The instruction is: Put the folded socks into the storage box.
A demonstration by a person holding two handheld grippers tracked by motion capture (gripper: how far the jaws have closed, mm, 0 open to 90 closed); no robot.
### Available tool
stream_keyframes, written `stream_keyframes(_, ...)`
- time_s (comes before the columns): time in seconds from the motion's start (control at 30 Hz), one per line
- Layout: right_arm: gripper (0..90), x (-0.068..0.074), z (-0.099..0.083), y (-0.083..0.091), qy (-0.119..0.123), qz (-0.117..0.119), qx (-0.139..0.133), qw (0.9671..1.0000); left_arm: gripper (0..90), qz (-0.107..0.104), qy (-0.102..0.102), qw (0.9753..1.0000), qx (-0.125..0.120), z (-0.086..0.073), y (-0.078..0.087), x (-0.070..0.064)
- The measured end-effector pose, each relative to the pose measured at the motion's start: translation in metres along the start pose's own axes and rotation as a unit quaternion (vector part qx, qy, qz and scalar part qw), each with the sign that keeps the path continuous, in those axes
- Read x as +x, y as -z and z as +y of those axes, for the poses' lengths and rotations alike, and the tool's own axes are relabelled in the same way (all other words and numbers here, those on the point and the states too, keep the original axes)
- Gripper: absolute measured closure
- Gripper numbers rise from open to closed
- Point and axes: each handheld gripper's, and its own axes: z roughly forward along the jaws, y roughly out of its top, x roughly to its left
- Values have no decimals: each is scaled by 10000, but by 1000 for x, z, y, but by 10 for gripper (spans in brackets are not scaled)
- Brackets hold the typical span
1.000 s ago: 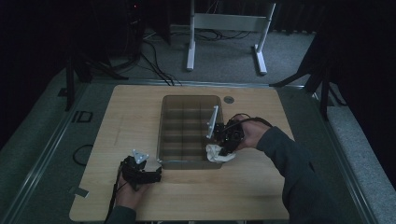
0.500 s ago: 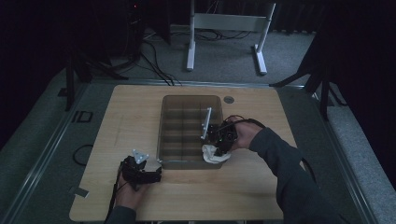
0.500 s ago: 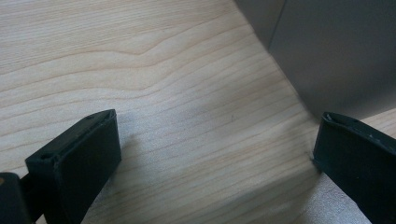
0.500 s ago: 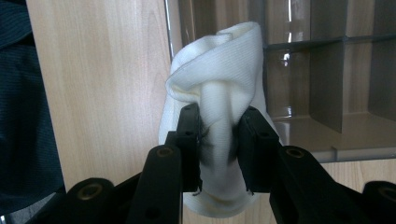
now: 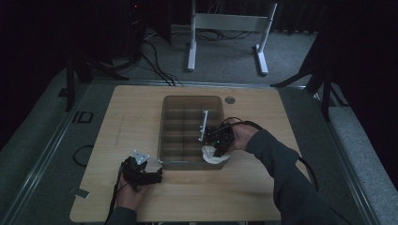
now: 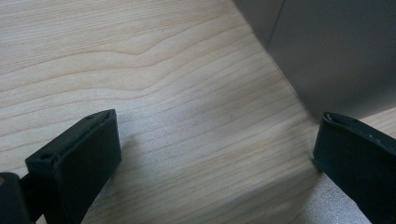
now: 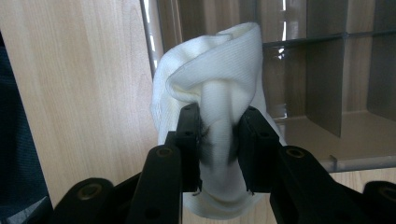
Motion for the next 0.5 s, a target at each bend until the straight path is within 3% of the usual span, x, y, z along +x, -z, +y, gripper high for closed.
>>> stream_keyframes(0.5,716,-6,6,-13,-158,-39,211,9996,10,-2,0,10000,0,0,0,0)
